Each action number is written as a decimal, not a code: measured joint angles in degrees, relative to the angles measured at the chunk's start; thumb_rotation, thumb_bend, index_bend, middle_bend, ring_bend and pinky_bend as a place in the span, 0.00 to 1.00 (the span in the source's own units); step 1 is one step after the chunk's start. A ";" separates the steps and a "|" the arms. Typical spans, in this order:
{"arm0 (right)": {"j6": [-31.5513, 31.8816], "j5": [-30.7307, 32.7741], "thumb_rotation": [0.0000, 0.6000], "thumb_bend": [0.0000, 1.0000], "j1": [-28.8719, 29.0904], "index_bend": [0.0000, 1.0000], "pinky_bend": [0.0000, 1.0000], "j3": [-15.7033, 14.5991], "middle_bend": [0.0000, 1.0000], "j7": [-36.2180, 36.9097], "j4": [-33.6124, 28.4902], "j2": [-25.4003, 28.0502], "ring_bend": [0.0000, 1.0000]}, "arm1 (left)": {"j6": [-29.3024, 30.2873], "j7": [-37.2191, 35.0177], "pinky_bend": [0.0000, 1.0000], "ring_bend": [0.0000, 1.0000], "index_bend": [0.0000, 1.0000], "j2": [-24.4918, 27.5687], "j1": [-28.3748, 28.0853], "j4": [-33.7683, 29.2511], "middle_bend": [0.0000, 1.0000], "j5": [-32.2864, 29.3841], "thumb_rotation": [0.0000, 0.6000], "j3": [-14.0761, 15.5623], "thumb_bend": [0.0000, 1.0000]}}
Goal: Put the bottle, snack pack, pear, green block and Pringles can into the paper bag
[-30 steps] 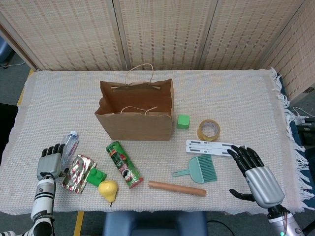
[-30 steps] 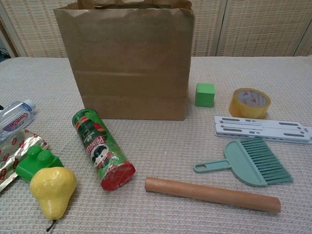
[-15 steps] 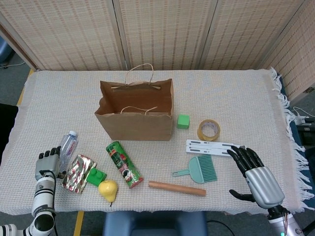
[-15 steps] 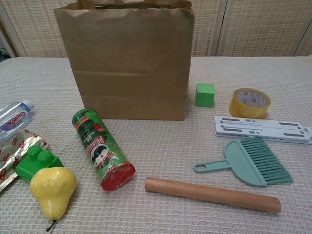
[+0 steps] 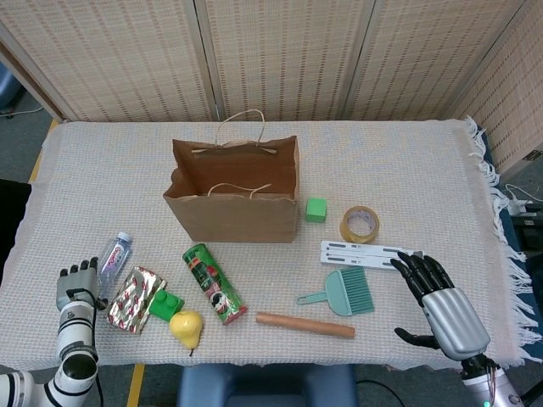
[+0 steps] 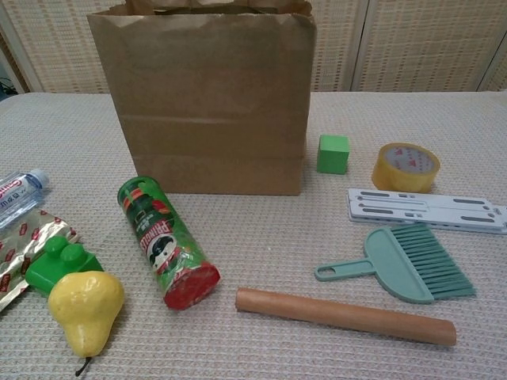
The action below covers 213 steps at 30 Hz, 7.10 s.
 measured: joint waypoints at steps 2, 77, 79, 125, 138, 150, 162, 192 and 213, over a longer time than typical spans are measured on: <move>0.09 -0.19 1.00 0.00 -0.03 0.00 0.00 -0.03 0.00 0.22 -0.02 0.06 0.00 | 0.07 0.99 0.00 0.00 0.00 0.06 -1.06 0.09 0.00 -1.75 1.00 -0.14 0.33; 0.81 -1.56 1.00 0.00 -0.54 0.00 0.00 -0.30 0.00 1.88 0.18 0.17 0.00 | 5.45 -36.35 0.81 0.68 0.52 11.12 4.51 -5.59 0.67 16.95 1.00 -14.67 0.60; 0.94 -1.74 1.00 0.00 -0.59 0.00 0.00 -0.33 0.00 1.95 0.23 0.22 0.00 | 4.93 -40.07 0.81 0.68 0.52 11.69 4.74 -8.55 0.67 15.70 1.00 -18.72 0.60; -1.81 2.79 1.00 0.00 1.35 0.00 0.00 0.70 0.00 5.66 0.63 1.31 0.00 | -17.52 -48.56 0.14 0.00 0.00 -1.40 -20.57 2.89 0.00 13.28 1.00 -23.57 0.38; -1.76 1.84 1.00 0.00 1.26 0.00 0.00 0.27 0.00 5.82 0.67 1.36 0.00 | -14.06 -53.57 0.14 0.00 0.00 5.27 -13.73 -7.02 0.00 21.37 1.00 -23.37 0.39; -1.44 1.00 1.00 0.00 0.90 0.00 0.00 -0.19 0.00 5.03 0.40 1.06 0.00 | -12.57 -56.21 0.16 0.00 0.00 17.78 2.98 -12.36 0.00 49.57 1.00 -11.08 0.41; -2.03 1.08 1.00 0.00 0.87 0.00 0.00 -0.57 0.00 3.60 0.61 0.20 0.00 | -8.12 -59.69 0.15 0.00 0.00 21.09 14.80 3.39 0.00 87.45 1.00 6.44 0.42; -2.52 0.57 1.00 0.00 0.96 0.00 0.00 -1.23 0.00 4.39 0.70 0.60 0.00 | -8.88 -50.57 0.07 0.00 0.00 9.09 16.57 29.52 0.00 101.29 1.00 20.58 0.37; -2.12 0.50 1.00 0.00 0.84 0.00 0.00 -1.16 0.00 4.54 0.46 0.74 0.00 | -8.32 -51.46 0.07 0.00 0.00 3.80 18.02 32.44 0.00 98.34 1.00 22.21 0.37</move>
